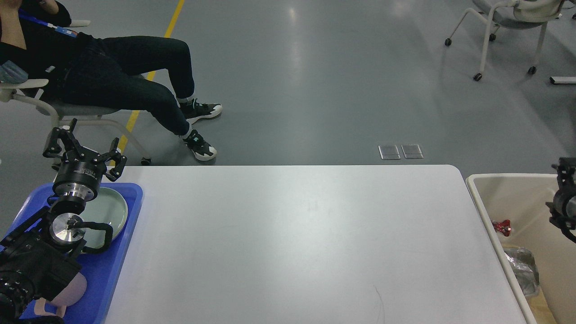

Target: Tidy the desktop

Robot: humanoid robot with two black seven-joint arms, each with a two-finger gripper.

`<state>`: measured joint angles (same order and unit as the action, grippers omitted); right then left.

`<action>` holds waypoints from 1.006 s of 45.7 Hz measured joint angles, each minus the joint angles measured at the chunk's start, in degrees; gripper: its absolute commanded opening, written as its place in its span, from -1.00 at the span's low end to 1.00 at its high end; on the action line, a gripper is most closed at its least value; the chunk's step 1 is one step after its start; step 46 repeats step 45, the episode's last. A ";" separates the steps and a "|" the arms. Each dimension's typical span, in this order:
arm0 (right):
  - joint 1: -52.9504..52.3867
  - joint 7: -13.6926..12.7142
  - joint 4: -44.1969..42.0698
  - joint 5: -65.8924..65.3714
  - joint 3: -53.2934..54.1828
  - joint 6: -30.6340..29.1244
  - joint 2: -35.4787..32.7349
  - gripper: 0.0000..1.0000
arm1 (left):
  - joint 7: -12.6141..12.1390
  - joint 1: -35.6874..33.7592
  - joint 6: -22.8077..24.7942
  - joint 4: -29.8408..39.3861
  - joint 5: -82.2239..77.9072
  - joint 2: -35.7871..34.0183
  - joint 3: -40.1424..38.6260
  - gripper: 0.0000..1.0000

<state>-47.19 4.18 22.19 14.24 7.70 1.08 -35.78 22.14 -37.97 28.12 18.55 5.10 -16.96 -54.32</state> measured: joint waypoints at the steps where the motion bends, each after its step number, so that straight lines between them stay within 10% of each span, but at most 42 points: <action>1: -0.51 0.37 0.19 -0.04 1.75 0.00 0.24 1.00 | 0.00 0.00 0.00 0.00 0.00 0.00 0.00 0.93; 46: -5.34 4.71 17.30 -12.20 36.43 -2.31 26.45 1.00 | 0.00 0.00 0.00 -0.02 0.00 0.01 0.00 0.93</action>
